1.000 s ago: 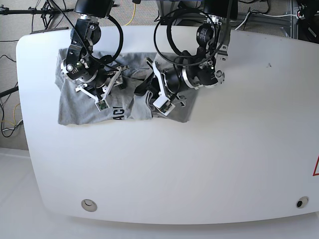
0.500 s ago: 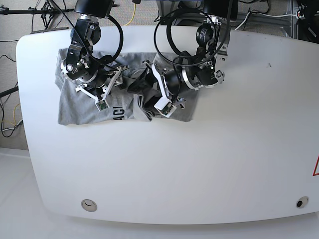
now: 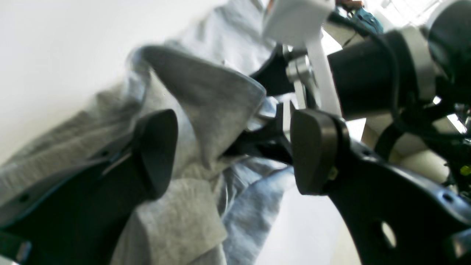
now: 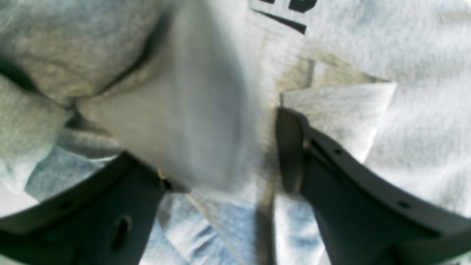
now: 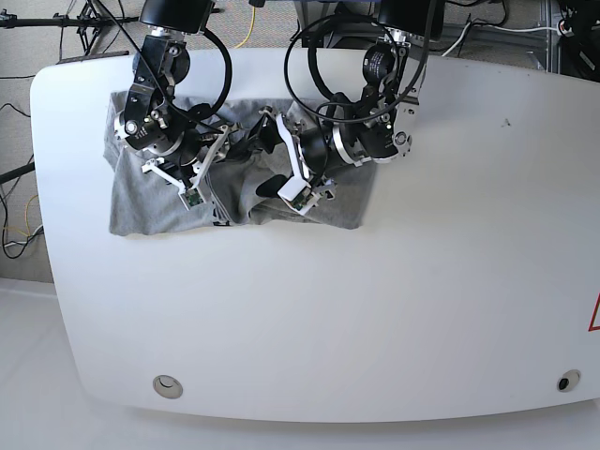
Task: Fold the T-shirt properly
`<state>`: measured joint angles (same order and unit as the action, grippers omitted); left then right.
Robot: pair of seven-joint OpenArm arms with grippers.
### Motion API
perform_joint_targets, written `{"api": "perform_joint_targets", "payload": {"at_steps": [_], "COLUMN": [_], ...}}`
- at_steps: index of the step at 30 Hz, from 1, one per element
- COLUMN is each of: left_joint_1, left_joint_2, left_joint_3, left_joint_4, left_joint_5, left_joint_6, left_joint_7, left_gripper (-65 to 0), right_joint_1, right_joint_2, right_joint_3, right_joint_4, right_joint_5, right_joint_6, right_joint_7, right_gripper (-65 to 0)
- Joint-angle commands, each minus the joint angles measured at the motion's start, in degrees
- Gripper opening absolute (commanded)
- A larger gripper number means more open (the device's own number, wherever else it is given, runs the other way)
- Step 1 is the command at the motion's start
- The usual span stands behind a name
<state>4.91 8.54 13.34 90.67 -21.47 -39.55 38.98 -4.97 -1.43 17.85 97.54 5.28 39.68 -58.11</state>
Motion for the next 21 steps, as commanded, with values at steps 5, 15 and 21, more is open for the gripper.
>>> {"api": "perform_joint_targets", "payload": {"at_steps": [5, 15, 21], "left_joint_1": [-0.91, -2.40, -3.37], "left_joint_2": [0.46, -3.74, -7.08], "left_joint_3": [-0.73, -6.97, -9.43], "left_joint_4": [3.35, 11.70, 11.79], "left_joint_5": [-1.25, -1.43, -1.34], "left_joint_6": [-0.45, -0.45, -0.45], "left_joint_7": [-1.31, -1.14, -1.14], "left_gripper": [-20.0, -20.0, -20.1], "right_joint_1": [0.36, -0.26, -0.26], "right_joint_2": [0.16, 0.16, 0.16], "right_joint_3": [0.04, 0.04, 0.04], "right_joint_4": [0.79, 0.71, 0.71], "right_joint_5": [0.04, 0.04, 0.04], "right_joint_6": [0.32, 0.32, 0.32], "right_joint_7": [0.04, 0.04, 0.04], "right_gripper": [-31.9, -31.9, -31.9]}}
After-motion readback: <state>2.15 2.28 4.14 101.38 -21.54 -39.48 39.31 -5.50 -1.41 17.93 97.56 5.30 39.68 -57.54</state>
